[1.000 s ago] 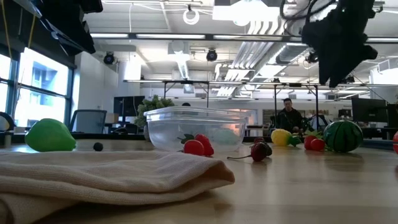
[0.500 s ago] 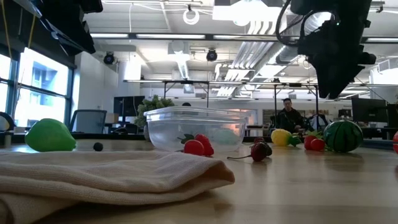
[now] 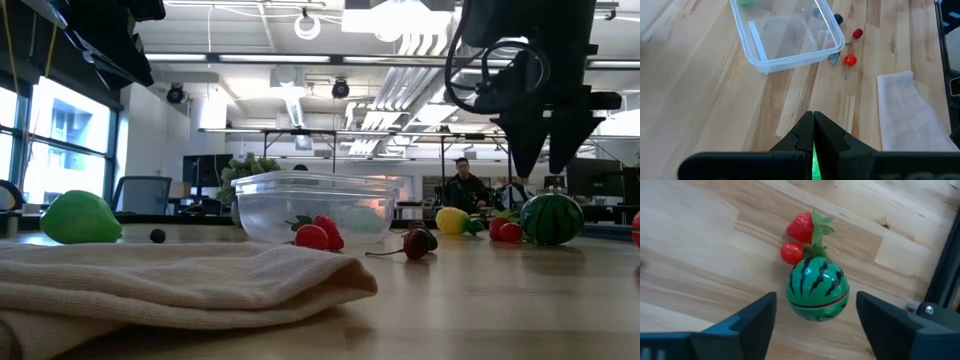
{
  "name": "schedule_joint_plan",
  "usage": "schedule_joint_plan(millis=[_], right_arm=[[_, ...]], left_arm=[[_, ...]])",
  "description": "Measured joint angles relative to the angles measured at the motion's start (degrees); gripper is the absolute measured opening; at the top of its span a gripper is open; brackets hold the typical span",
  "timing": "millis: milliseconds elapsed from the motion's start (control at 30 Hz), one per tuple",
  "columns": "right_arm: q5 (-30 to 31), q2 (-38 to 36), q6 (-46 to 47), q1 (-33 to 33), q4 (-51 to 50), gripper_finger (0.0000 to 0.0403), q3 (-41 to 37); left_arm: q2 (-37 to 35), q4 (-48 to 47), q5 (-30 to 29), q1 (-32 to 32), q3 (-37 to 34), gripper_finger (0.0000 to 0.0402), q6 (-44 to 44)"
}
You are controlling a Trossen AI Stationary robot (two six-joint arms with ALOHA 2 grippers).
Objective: Pick and placing Produce into tupperware
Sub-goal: Put the green watermelon into the transparent bin
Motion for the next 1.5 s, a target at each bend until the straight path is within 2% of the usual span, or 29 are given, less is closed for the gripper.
schedule_joint_plan(millis=[100, 233, 367, 700, 1000, 1500], right_arm=[[0.1, 0.3, 1.9, 1.0, -0.2, 0.0293, 0.0], [1.3, 0.2, 3.5, 2.1, -0.2, 0.03, 0.0], [1.5, 0.2, 5.0, 2.6, 0.6, 0.0301, -0.7], [0.2, 0.3, 7.9, 2.7, 9.8, 0.0301, -9.0], [0.3, 0.2, 8.3, 2.2, 17.3, 0.0301, -13.3], [2.9, 0.2, 7.4, 2.2, 20.4, 0.0301, -14.0]], left_arm=[[0.0, 0.0, 0.0, 0.0, 0.0, 0.0001, 0.0], [0.0, 0.0, 0.0, 0.0, 0.0, 0.0001, 0.0], [0.0, 0.0, 0.0, 0.0, 0.0, 0.0001, 0.0], [0.0, 0.0, 0.0, 0.0, 0.0, 0.0001, 0.0], [0.0, 0.0, 0.0, 0.0, 0.0, 0.0001, 0.0], [0.0, 0.0, 0.0, 0.0, 0.0, 0.0001, 0.0]])
